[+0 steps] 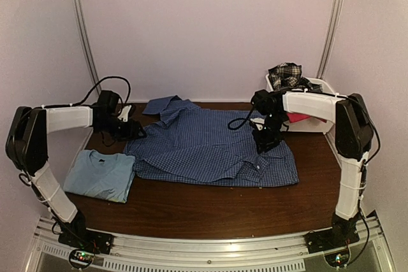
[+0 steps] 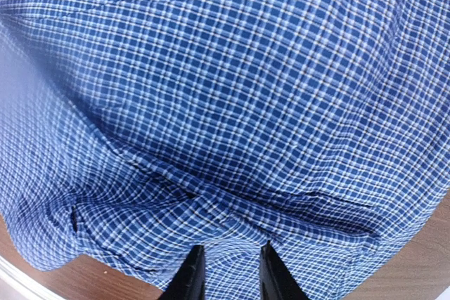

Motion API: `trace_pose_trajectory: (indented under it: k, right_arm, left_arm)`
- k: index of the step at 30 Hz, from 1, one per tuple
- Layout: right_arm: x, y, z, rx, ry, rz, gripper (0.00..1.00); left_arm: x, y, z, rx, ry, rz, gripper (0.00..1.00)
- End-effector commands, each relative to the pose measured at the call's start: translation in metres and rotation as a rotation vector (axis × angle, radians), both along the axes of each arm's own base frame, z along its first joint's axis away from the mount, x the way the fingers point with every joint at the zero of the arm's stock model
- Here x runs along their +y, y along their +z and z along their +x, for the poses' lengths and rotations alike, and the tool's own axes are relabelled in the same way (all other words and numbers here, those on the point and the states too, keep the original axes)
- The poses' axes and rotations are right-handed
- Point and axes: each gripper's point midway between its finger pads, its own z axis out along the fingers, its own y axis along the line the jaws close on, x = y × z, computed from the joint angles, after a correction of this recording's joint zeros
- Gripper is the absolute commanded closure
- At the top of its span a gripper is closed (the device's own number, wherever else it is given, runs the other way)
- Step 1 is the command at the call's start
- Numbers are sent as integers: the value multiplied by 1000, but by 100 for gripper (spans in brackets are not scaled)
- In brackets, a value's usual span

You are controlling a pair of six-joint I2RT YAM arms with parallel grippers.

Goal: Fold and stack the mixed laundry pile
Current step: Adjust the 1/3-folded shirt at the center of the board.

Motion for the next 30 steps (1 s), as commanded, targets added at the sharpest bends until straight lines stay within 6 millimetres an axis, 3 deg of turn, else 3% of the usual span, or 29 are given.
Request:
trace_pose_trajectory:
  k: [1, 4, 9, 11, 18, 30]
  right_arm:
    - [-25, 1, 3, -25, 18, -147, 64]
    - [-28, 9, -5, -29, 29, -144, 58]
    - [19, 35, -29, -10, 59, 153, 53]
    - [25, 31, -41, 22, 52, 176, 52]
    - [15, -2, -75, 76, -165, 255, 52]
    - [27, -33, -67, 84, -323, 337, 56]
  left_arm:
    - [4, 19, -8, -56, -33, 12, 37]
    - [8, 19, -15, -52, -49, 46, 37]
    - [8, 11, -32, -6, -74, 52, 37]
    - [9, 9, -36, 1, -71, 48, 37]
    - [4, 13, -33, -8, -53, 6, 37]
    - [3, 13, -30, -9, -47, 1, 37]
